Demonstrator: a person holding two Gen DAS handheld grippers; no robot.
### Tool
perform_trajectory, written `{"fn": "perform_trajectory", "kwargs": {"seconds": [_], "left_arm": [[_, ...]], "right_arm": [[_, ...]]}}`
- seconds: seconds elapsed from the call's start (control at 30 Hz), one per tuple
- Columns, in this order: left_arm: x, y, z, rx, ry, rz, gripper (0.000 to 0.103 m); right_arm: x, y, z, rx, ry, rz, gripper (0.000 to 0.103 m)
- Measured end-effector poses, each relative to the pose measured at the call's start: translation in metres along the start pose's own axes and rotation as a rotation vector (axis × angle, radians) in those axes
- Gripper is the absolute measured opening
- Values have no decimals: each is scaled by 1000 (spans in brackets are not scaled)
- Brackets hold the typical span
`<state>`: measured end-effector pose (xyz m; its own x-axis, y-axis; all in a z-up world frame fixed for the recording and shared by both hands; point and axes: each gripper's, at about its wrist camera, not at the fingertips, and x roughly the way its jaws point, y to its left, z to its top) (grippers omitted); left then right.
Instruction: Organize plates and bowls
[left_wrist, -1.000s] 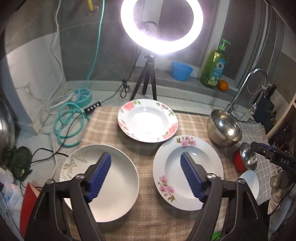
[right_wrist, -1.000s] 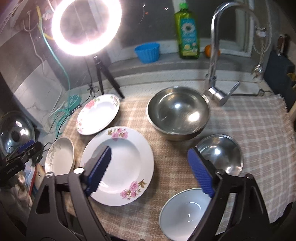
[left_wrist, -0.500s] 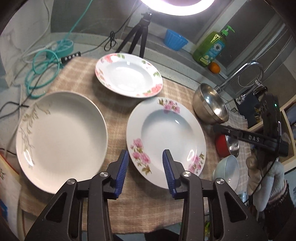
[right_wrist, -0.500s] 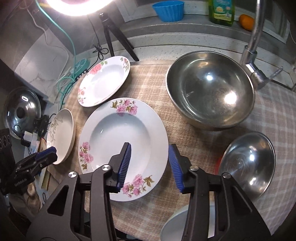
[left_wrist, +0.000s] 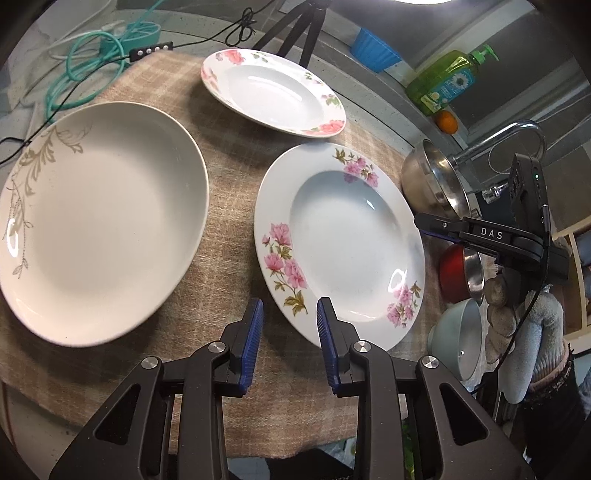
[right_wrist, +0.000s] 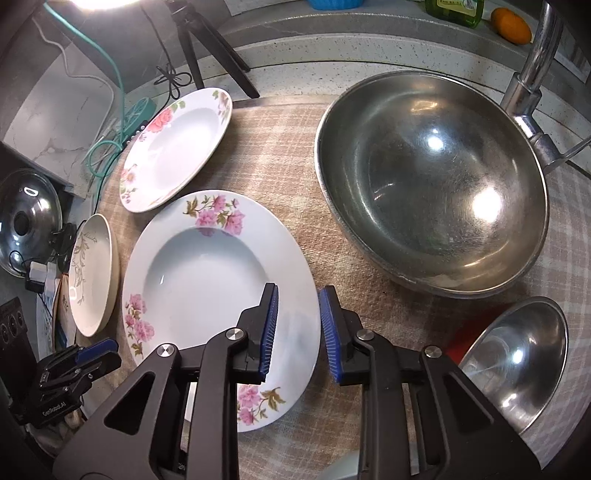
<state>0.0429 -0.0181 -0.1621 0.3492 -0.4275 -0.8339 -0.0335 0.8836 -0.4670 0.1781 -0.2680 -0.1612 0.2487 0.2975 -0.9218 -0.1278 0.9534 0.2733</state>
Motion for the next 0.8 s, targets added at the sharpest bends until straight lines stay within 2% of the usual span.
{"fn": "perform_trajectory", "kwargs": {"seconds": [0.43, 0.57, 0.8], "left_arm": [[16, 10, 5, -41, 26, -1, 27], [17, 10, 7, -34, 28, -4, 22], [19, 13, 7, -33, 35, -11, 20]], "right_arm": [[18, 0, 9, 16, 16, 5, 24], [19, 2, 11, 7, 17, 6, 24], [18, -2, 13, 11, 10, 11, 24]]}}
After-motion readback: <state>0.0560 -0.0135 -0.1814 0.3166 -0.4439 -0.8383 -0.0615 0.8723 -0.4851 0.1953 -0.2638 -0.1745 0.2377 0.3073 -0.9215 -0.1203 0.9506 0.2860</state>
